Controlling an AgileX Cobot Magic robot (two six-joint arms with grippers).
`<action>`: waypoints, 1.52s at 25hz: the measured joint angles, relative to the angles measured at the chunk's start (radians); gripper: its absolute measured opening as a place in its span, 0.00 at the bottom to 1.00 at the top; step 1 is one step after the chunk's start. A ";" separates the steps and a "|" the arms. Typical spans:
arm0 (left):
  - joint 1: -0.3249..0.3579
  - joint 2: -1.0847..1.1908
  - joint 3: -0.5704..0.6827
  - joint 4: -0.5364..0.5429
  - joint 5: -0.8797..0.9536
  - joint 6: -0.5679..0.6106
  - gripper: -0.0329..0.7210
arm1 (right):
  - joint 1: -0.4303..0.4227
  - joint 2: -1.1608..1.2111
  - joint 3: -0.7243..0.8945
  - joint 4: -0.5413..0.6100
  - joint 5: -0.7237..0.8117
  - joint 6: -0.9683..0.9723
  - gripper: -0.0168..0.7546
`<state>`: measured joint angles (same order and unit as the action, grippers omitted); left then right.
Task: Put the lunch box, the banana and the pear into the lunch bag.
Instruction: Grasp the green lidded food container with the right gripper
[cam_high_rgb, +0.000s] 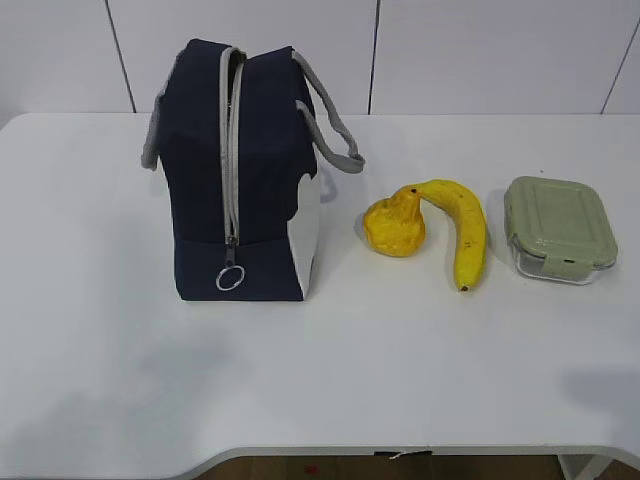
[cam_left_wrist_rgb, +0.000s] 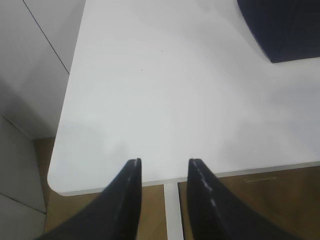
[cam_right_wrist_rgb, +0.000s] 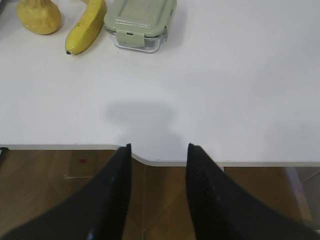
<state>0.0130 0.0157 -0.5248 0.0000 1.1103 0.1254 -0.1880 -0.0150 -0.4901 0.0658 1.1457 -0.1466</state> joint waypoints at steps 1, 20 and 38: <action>0.000 0.000 0.000 0.000 0.000 0.000 0.36 | 0.000 0.000 0.000 0.000 0.000 0.000 0.42; 0.000 0.000 0.000 0.000 0.000 0.000 0.36 | 0.000 0.000 0.000 0.000 0.000 0.000 0.42; -0.017 0.000 0.000 0.000 0.000 0.000 0.36 | 0.000 0.000 0.000 0.000 0.000 0.000 0.42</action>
<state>-0.0042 0.0157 -0.5248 0.0000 1.1108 0.1254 -0.1880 -0.0150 -0.4901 0.0658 1.1457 -0.1466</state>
